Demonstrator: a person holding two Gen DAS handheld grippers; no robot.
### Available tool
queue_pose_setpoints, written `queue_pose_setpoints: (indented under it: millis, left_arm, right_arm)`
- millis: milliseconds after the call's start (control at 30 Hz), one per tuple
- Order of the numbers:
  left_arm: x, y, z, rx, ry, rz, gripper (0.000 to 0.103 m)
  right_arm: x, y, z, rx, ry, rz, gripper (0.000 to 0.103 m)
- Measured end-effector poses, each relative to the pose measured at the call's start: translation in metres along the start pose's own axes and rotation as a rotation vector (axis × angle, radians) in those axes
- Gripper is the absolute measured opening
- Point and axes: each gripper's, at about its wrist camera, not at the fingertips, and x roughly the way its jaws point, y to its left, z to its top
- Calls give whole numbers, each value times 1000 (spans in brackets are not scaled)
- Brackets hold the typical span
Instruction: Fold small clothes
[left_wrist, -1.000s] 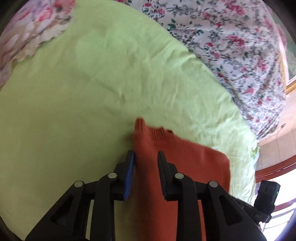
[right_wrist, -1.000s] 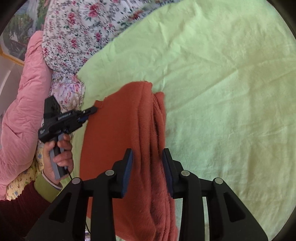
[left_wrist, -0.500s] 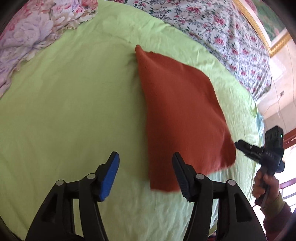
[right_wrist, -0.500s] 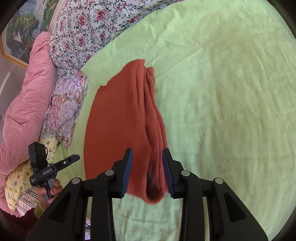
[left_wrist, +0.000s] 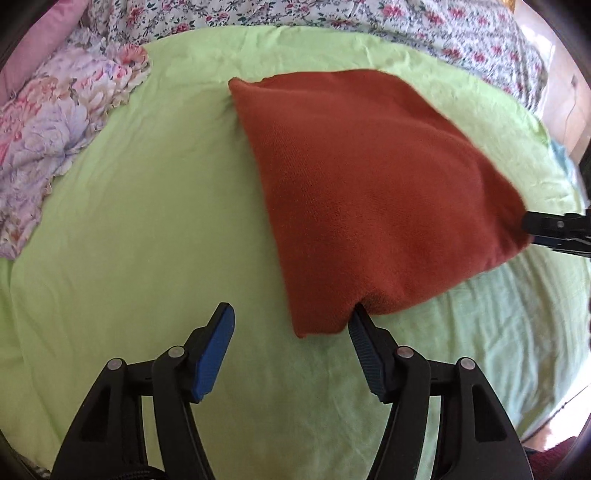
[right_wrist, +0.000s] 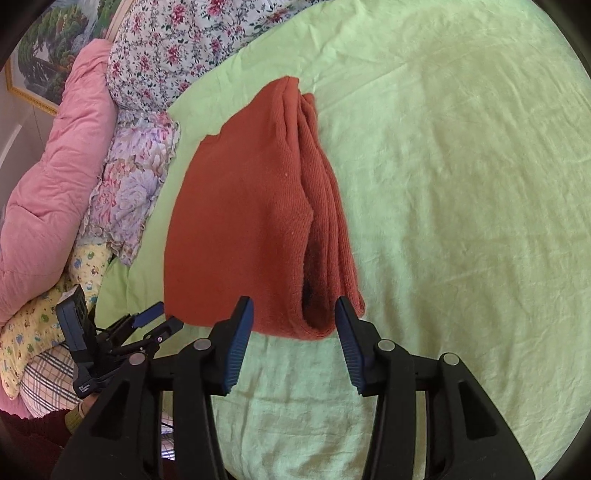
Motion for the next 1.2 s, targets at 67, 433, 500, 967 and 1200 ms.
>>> queue_pose_setpoints:
  millis: [67,433,500,967,1200]
  left_arm:
    - [8,-2,0,-3,14,-2,31]
    - [-6,-6,2,-55,25,-89,7]
    - [-2,-9,3,-37,36,-86,7]
    - [-19,12,0,-80,83,-201,6]
    - [-51,22,28,-155,-30,-331,13]
  right_arm:
    - [8,-1,0,-3,12,1,41]
    - [-20,2,21,-74,-41,-2,4]
    - [-6,-6,20,-111,6,-68,4]
    - [-1,-28,11,-18,19,-136,21]
    - [-35,-14,17,5,-94,-99,21]
